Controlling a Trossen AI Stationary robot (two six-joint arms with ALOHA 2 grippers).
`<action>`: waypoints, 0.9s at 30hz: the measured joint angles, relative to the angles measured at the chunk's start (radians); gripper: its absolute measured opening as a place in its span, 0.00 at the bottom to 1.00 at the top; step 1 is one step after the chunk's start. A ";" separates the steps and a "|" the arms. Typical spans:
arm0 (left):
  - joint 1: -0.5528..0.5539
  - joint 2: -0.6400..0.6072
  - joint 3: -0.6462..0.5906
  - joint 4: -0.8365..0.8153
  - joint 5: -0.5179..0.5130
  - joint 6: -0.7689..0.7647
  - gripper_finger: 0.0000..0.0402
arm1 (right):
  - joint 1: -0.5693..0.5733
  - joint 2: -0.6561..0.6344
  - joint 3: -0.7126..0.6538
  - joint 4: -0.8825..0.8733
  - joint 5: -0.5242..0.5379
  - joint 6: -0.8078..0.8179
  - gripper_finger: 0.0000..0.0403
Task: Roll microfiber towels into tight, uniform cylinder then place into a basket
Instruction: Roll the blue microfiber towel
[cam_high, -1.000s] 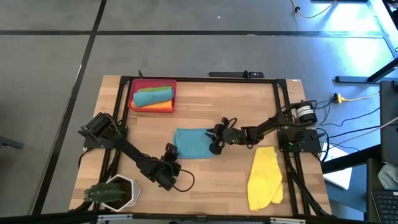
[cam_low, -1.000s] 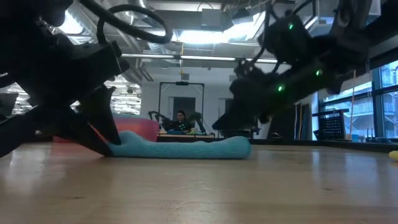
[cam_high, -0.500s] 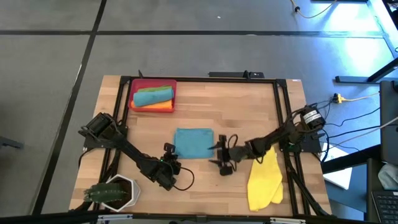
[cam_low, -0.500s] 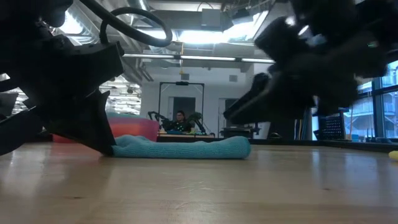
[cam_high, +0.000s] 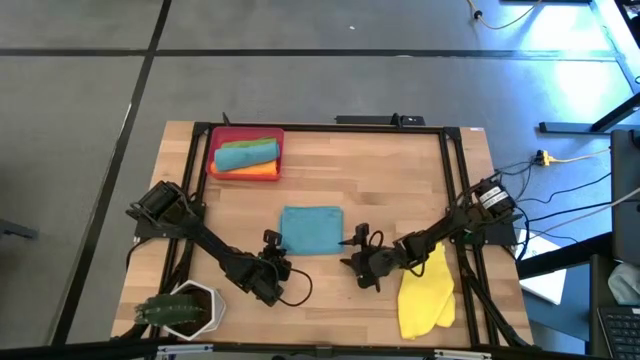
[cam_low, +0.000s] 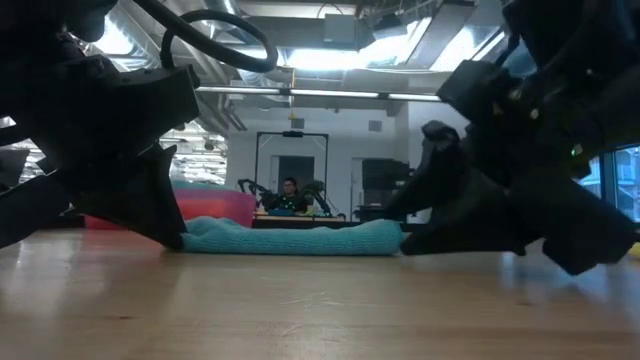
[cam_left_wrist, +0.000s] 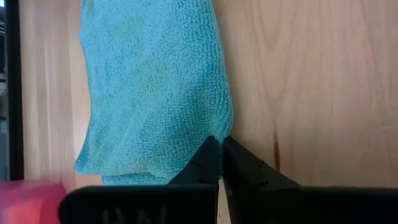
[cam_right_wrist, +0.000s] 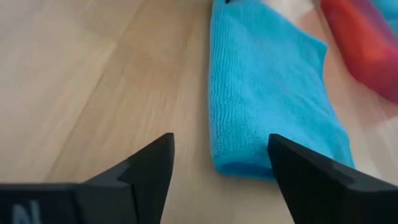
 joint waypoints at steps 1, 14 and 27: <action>0.000 0.000 0.000 0.000 0.000 0.000 0.00 | -0.002 0.011 0.005 0.000 0.000 0.003 0.64; 0.000 0.000 0.000 0.001 0.000 0.000 0.00 | -0.032 0.099 0.179 -0.232 0.002 0.018 0.53; -0.035 -0.018 0.000 0.007 -0.007 -0.065 0.00 | -0.042 0.101 0.219 -0.350 0.053 0.040 0.39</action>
